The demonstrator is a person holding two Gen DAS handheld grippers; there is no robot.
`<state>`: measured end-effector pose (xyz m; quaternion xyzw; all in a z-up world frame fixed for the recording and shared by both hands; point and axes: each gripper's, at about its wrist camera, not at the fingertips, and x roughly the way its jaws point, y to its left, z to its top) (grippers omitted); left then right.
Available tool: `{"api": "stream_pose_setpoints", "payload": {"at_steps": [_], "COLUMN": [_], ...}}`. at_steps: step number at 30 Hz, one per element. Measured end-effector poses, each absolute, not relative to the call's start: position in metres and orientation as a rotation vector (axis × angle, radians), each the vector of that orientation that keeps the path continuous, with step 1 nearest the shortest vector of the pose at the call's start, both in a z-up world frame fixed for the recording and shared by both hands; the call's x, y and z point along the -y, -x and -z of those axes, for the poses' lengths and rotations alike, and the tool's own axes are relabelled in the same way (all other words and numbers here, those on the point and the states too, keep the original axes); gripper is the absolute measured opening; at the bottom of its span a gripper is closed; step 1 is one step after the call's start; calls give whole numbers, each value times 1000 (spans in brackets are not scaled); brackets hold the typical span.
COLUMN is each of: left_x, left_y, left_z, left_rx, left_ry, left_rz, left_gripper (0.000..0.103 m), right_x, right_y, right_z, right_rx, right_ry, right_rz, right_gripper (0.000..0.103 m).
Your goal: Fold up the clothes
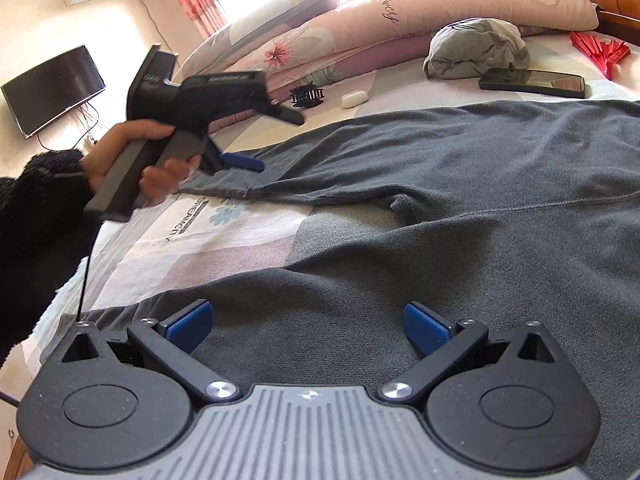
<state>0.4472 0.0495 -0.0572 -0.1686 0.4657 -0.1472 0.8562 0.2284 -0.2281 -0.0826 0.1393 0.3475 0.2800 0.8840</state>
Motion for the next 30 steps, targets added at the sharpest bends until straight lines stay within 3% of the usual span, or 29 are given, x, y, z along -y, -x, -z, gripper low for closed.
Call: {"api": "stream_pose_setpoints", "payload": {"at_steps": [7,13,30], "left_x": [-58,-70,-3], "left_y": [-485,-486,-334], "left_z": [77,62,25], "left_rx": [-982,-971,-1105], "left_ry": [341,345,278], "left_rz": [203,149,602], "left_gripper": [98,98,99], "right_x": [228,229,238], "right_y": [-229,-230,-186], "right_z": [82,82,54], "right_rx": [-725,-728,-771], "right_ry": [-281,-288,-220], "right_rz": [-590,-591,-492], "right_gripper": [103,103,103]}}
